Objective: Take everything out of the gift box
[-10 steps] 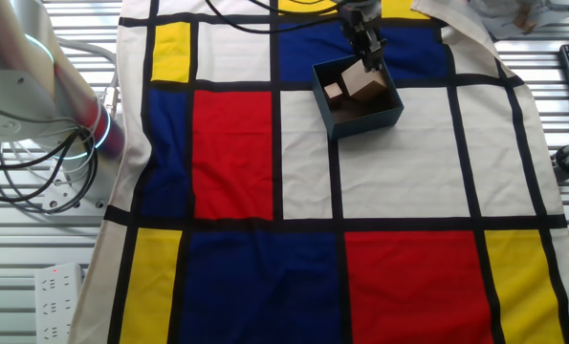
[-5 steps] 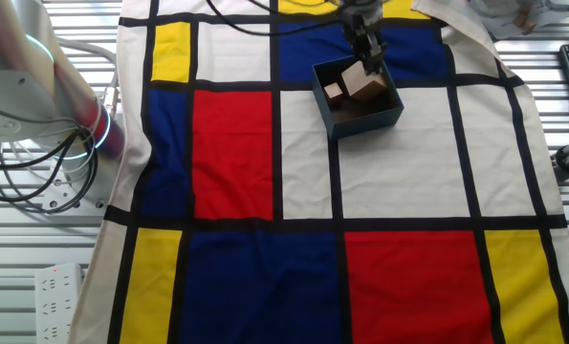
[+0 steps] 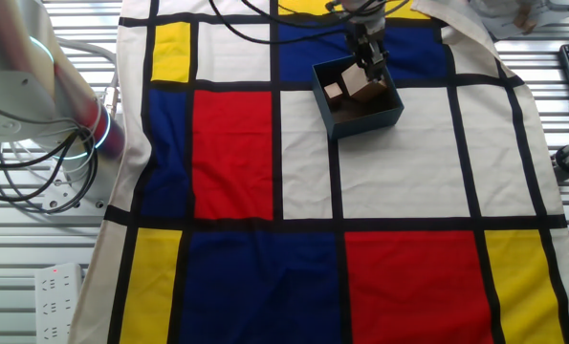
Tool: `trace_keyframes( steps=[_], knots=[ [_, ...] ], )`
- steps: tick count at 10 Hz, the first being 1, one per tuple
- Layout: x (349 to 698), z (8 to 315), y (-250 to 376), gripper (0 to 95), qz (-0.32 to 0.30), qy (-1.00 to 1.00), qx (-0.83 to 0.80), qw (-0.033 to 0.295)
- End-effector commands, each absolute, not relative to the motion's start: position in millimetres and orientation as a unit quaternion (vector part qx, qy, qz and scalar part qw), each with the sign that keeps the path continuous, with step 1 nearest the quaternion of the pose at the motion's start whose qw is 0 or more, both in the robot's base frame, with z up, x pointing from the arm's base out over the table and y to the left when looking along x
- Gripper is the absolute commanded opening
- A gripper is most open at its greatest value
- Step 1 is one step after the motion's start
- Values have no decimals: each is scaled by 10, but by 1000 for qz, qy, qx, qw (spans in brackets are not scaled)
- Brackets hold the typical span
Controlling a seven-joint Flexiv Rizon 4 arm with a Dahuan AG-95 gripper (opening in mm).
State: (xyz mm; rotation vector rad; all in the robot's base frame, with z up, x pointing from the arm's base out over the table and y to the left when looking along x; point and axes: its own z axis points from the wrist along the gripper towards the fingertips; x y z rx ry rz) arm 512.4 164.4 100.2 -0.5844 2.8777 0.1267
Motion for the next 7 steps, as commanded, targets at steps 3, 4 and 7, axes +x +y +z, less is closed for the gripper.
trace_keyframes(
  steps=[3,4,7],
  knots=[
    [5176,943,1660,570,42,974,-197,104],
    [5175,941,1660,570,41,974,-198,105],
    [5180,912,1677,570,41,974,-197,106]
  ],
)
